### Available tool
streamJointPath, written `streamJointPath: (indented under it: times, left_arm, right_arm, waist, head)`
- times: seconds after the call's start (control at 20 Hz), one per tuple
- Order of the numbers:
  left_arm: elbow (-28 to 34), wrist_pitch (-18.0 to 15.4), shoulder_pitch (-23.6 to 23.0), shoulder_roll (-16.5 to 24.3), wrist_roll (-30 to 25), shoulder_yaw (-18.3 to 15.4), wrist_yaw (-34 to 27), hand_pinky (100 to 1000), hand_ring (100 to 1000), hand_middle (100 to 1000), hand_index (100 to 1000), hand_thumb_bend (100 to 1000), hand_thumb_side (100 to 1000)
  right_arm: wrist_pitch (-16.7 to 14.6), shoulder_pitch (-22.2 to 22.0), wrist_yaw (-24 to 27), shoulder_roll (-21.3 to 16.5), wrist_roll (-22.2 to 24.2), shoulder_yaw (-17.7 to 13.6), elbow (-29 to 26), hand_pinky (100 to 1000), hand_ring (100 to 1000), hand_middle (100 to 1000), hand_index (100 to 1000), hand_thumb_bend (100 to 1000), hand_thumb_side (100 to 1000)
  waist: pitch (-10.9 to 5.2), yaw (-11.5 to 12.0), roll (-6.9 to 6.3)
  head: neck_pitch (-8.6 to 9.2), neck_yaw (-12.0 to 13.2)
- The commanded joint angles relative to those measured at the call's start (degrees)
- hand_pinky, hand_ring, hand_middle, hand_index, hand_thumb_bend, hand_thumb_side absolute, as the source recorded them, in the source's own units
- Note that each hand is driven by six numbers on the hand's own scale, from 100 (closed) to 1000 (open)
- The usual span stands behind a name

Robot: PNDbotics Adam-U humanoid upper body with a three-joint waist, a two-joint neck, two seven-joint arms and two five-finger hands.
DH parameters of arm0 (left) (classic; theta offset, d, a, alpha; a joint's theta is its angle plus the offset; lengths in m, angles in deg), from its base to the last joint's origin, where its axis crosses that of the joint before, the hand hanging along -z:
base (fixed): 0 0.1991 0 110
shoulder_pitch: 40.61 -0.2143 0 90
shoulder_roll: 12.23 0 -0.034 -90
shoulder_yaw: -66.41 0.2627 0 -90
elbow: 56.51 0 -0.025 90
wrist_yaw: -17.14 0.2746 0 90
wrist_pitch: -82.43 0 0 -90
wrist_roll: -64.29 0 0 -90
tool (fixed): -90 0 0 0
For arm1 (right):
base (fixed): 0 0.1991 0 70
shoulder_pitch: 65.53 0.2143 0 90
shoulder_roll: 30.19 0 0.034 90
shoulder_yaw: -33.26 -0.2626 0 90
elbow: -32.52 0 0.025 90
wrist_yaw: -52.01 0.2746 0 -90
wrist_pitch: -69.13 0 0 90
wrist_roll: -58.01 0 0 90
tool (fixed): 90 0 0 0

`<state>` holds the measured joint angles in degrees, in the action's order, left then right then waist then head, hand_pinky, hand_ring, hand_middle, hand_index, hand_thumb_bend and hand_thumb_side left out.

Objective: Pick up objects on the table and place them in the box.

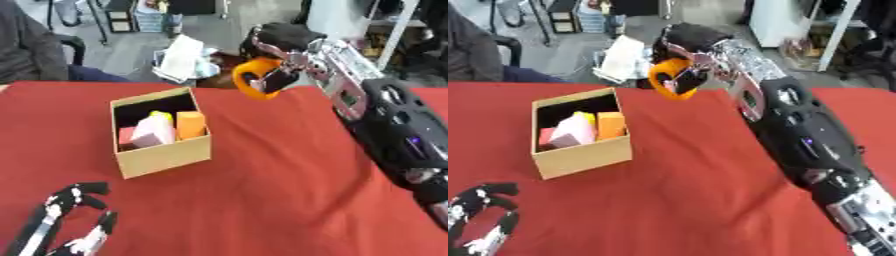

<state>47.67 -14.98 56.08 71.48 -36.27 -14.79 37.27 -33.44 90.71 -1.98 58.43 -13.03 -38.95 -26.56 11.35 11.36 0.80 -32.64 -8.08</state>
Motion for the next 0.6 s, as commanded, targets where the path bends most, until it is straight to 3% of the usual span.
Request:
streamJointPath:
  times: [0.05, 0.3, 0.6]
  left_arm:
    - [0.7, -0.4, 0.9, 0.2, -1.4, 1.3, -0.9, 778, 632, 690, 823, 345, 633]
    - [0.6, -0.6, 1.2, 0.0, -2.3, 1.8, -1.2, 777, 632, 691, 823, 345, 632]
    - [0.4, -0.6, 1.6, -0.2, -2.7, 2.2, -1.1, 777, 632, 692, 823, 343, 632]
  right_arm:
    - [1.6, 2.8, -2.7, 3.6, -1.8, -2.3, 3.5, 746, 549, 345, 498, 100, 100]
    - [2.2, 4.5, -7.8, 11.7, -6.7, -4.4, 9.9, 736, 552, 376, 528, 100, 100]
    - [1.2, 4.0, -13.1, 15.9, -12.9, -5.5, 12.1, 739, 617, 613, 720, 100, 100]
  waist:
    - [-0.34, 1.8, 0.21]
    - [-0.69, 3.0, 0.35]
    - [-0.74, 4.0, 0.3]
  head:
    - [0.79, -2.4]
    - [0.77, -2.9]
    - [0.95, -3.2]
